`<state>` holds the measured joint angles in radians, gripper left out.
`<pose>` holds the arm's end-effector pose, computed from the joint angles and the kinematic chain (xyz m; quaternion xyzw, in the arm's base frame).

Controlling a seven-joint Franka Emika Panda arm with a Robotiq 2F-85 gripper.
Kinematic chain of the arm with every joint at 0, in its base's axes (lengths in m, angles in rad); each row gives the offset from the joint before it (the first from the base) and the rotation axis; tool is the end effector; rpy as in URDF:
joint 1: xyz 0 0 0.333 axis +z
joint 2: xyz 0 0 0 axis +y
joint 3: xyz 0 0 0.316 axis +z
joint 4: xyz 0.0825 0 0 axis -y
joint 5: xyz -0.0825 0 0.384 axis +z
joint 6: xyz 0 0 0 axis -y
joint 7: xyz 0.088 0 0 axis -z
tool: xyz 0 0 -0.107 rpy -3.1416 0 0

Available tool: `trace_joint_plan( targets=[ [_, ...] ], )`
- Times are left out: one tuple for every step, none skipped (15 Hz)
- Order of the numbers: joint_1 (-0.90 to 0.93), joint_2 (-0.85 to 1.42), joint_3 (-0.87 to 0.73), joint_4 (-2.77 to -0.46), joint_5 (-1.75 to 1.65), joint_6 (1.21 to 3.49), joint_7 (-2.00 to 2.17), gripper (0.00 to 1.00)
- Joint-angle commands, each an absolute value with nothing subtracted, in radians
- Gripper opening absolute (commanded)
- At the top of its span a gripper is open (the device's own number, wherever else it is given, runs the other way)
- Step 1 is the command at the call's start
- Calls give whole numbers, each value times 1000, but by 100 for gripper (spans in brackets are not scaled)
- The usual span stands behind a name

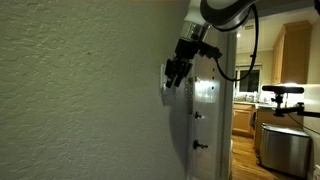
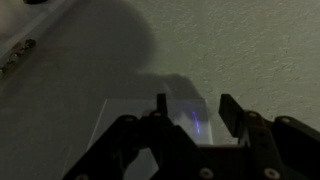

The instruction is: Flick the left switch up

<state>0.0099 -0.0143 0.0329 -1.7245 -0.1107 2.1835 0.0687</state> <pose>0.5965 0.0216 0.6236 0.9708 0.0078 0.2366 0.0386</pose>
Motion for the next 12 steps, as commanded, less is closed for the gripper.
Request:
trace_joint_plan(
  targets=[
    [9,13,24,-1684,-123,2203,81,67],
    [9,18,22,-1674,-125,2204,81,64],
    [9,24,21,-1663,-126,2204,79,62],
    [10,30,20,-1654,-126,2203,78,57],
    [10,35,19,-1646,-125,2202,76,44],
    [10,38,18,-1640,-126,2202,76,34],
    [10,41,17,-1635,-127,2203,75,27],
    [9,46,15,-1628,-128,2202,73,25],
    [9,50,14,-1622,-129,2202,72,23],
    [8,52,11,-1620,-131,2205,67,19],
    [7,53,8,-1619,-131,2208,65,17],
    [6,53,5,-1618,-134,2209,60,20]
  ],
)
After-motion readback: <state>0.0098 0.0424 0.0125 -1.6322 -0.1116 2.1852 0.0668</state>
